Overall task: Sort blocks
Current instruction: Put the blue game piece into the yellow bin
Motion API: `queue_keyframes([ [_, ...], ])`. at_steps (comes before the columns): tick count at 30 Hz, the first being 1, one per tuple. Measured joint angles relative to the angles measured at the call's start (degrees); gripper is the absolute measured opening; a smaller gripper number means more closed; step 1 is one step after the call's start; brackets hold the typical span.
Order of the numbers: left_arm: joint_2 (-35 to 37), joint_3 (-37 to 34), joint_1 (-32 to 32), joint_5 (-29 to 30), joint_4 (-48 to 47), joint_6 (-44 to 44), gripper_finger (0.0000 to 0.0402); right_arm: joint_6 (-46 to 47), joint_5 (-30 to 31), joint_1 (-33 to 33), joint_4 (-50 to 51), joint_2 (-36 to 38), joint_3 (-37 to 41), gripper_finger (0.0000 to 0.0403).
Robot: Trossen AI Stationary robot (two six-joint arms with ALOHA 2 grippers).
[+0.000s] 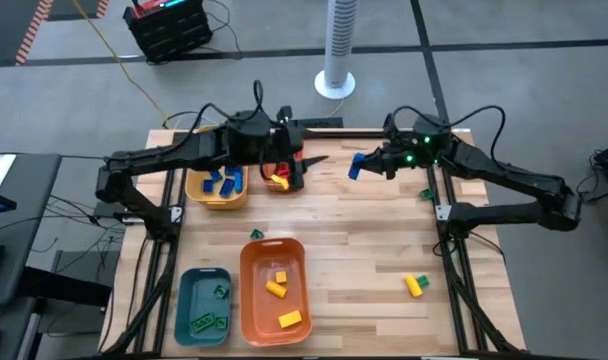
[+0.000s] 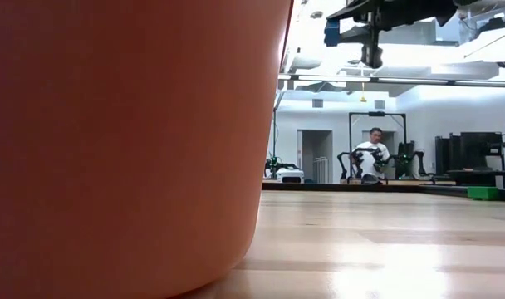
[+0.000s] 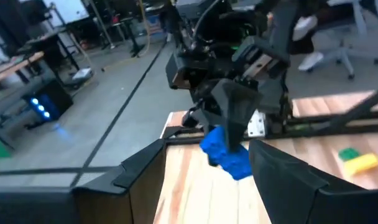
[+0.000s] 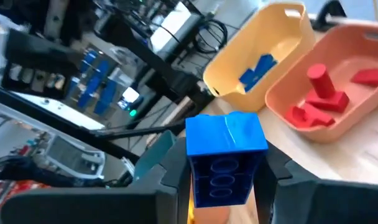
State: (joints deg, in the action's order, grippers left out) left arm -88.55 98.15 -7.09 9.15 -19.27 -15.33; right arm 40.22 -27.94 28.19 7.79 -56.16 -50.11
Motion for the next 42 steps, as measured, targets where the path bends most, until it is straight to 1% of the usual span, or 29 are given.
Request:
queue_keyframes([
  [3,0.25,0.77,0.71,0.24,0.25,1.00,0.0238,-1.47,-2.05,1.91,-1.09,0.22,0.00,0.0115],
  [7,0.40,1.86,1.41,1.54,-2.02,1.27,0.0274,-3.62,-2.27,2.45,-1.10,0.00,0.00,0.0115],
  [10,0.28,1.86,2.36,3.33,-3.65,0.00,0.0289,-3.72,-2.24,2.71,-1.09,0.04,0.00,0.0117],
  [12,0.60,1.86,3.26,3.67,-4.45,-0.42,0.0291,-3.40,-2.15,3.38,-2.60,0.72,0.00,0.0118],
  [17,0.35,1.88,4.11,8.18,-4.55,-0.91,0.0285,-1.13,-2.03,5.22,-7.69,1.51,-0.02,0.0118],
  [23,0.44,1.86,3.95,11.50,-2.66,-0.62,0.0282,0.33,-6.25,6.94,-9.75,1.42,-0.01,0.0118],
  [27,0.46,2.60,3.06,10.93,-3.27,1.93,0.0281,0.48,-6.73,8.32,-10.47,1.42,0.00,0.0118],
  [32,0.35,4.91,3.07,10.06,-3.32,1.12,0.0281,2.61,-8.49,9.42,-14.41,1.40,-0.02,0.0118],
  [35,0.33,6.58,2.69,9.95,-5.03,1.26,0.0281,3.32,-9.45,9.35,-16.45,0.90,-0.02,0.0118],
  [42,0.26,7.81,3.15,8.93,-10.64,6.86,0.0281,1.54,-9.47,8.33,-17.85,0.61,0.46,0.0118],
])
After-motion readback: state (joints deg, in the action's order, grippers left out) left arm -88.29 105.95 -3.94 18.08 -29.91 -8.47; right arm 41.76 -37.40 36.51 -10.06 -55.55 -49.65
